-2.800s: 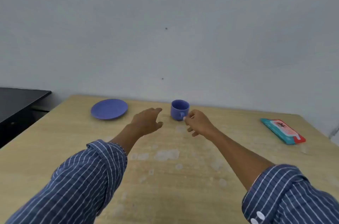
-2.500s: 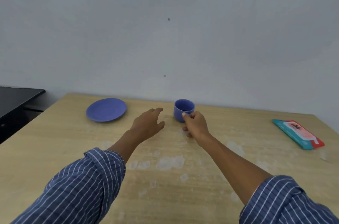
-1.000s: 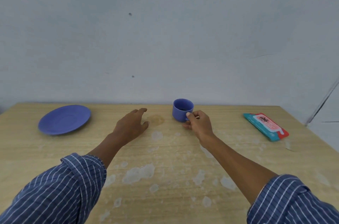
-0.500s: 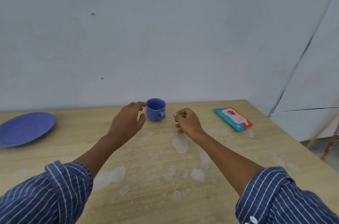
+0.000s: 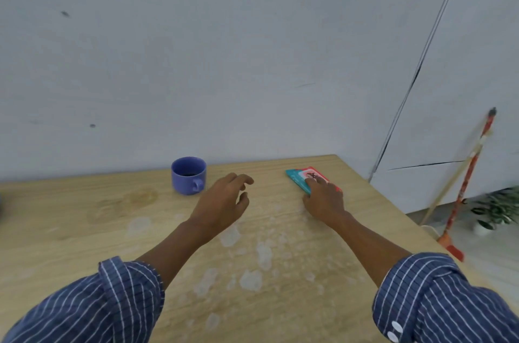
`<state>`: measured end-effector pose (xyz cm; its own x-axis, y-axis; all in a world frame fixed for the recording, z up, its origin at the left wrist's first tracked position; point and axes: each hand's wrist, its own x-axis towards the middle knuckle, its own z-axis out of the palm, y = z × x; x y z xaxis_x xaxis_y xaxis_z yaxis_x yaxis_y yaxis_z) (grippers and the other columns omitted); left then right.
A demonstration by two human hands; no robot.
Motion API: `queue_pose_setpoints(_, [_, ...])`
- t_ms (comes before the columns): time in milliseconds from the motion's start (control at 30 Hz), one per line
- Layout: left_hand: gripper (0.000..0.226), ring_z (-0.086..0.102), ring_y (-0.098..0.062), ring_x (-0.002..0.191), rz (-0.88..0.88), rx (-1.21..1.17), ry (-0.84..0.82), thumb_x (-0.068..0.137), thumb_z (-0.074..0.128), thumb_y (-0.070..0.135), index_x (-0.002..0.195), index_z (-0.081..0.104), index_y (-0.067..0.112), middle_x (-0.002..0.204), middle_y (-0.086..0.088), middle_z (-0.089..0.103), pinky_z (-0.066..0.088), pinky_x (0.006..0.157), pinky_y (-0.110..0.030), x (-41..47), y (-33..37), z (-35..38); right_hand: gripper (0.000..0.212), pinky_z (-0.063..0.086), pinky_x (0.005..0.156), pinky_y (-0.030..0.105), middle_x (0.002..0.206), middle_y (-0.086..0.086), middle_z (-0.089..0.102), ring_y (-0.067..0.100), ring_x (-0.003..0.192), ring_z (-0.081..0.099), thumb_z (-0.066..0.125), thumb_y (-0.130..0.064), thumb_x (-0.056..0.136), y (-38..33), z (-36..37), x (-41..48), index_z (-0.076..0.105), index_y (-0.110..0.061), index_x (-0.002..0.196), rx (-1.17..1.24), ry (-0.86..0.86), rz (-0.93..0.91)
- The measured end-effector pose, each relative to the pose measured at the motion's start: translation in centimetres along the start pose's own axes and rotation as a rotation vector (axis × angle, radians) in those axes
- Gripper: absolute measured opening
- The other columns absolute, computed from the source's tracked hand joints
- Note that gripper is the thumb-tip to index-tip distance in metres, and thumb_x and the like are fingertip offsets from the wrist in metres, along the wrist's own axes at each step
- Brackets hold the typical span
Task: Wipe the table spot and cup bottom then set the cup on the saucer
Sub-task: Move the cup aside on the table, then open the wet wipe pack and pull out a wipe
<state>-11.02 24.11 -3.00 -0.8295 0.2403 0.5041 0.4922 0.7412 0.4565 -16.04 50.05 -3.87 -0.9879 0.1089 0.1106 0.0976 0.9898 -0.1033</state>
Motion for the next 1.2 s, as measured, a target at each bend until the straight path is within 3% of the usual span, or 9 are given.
queue_pose_setpoints(233, [0.033,0.058,-0.006,0.1,-0.06,-0.011,-0.09,0.094,0.053,0.023,0.128,0.055,0.026,0.118,0.006,0.061,0.054,0.083,-0.03,0.9,1.1,2.6,0.055,0.049,0.094,0.043,0.144,0.008,0.05,0.033,0.128,0.046,0.04,-0.001,0.093,1.0,1.0,-0.5,0.043,-0.015,0.145,0.092,0.037,-0.064])
queue_pose_setpoints(367, [0.035,0.058,-0.009,0.108,-0.065,0.014,-0.114,0.094,0.052,0.024,0.128,0.055,0.028,0.122,0.006,0.06,0.053,0.083,-0.031,0.9,1.5,3.4,0.049,0.048,0.098,0.04,0.142,0.006,0.057,0.03,0.129,0.048,0.05,-0.009,0.091,0.3,0.6,-2.3,0.056,-0.02,0.138,0.16,0.079,-0.264])
queue_pose_setpoints(600, [0.04,0.053,-0.017,0.118,-0.035,0.06,-0.163,0.092,0.057,0.032,0.132,0.055,0.025,0.133,0.003,0.055,0.05,0.094,-0.033,-0.7,1.4,2.9,0.048,0.048,0.098,0.034,0.136,-0.003,0.059,0.016,0.13,0.045,0.058,-0.018,0.085,-0.1,0.4,-6.9,0.059,-0.024,0.133,0.273,-0.006,-0.589])
queue_pose_setpoints(767, [0.047,0.056,-0.016,0.109,-0.049,0.031,-0.312,0.089,0.063,0.037,0.134,0.054,0.026,0.122,0.0,0.06,0.049,0.094,-0.031,-2.8,0.7,1.5,0.034,0.048,0.092,0.029,0.125,-0.004,0.063,0.01,0.117,0.052,0.053,-0.033,0.094,0.0,0.1,-8.4,0.062,-0.026,0.127,0.354,-0.019,-0.615])
queue_pose_setpoints(867, [0.049,0.056,-0.012,0.101,-0.054,0.027,-0.301,0.087,0.067,0.036,0.133,0.055,0.026,0.114,0.002,0.06,0.049,0.088,-0.025,-3.6,0.7,1.1,0.03,0.047,0.084,0.029,0.117,-0.002,0.066,0.012,0.108,0.053,0.057,-0.034,0.095,-0.9,0.0,-8.3,0.063,-0.025,0.123,0.333,0.016,-0.58])
queue_pose_setpoints(1033, [0.036,0.057,-0.012,0.087,-0.074,-0.017,-0.271,0.089,0.064,0.041,0.122,0.063,0.024,0.098,0.002,0.063,0.045,0.073,-0.022,-4.0,1.3,1.0,0.032,0.047,0.082,0.031,0.114,-0.007,0.067,0.014,0.103,0.052,0.063,-0.039,0.091,-2.3,-0.4,-8.3,0.066,-0.028,0.121,0.267,0.056,-0.624])
queue_pose_setpoints(1100, [0.031,0.056,-0.013,0.088,-0.107,-0.002,-0.246,0.093,0.059,0.04,0.12,0.063,0.025,0.099,0.002,0.061,0.045,0.073,-0.022,-4.0,1.6,1.1,0.031,0.048,0.081,0.032,0.115,-0.006,0.07,0.016,0.1,0.055,0.061,-0.039,0.092,-2.6,-0.6,-8.2,0.068,-0.026,0.12,0.212,0.08,-0.651])
queue_pose_setpoints(1200, [0.03,0.055,-0.014,0.103,-0.097,0.034,-0.195,0.091,0.062,0.036,0.119,0.062,0.024,0.113,0.003,0.058,0.049,0.086,-0.027,-3.9,2.0,1.6,0.028,0.051,0.077,0.035,0.11,-0.004,0.074,0.021,0.091,0.06,0.055,-0.033,0.096,-2.7,-0.6,-8.2,0.071,-0.021,0.116,0.107,0.122,-0.726])
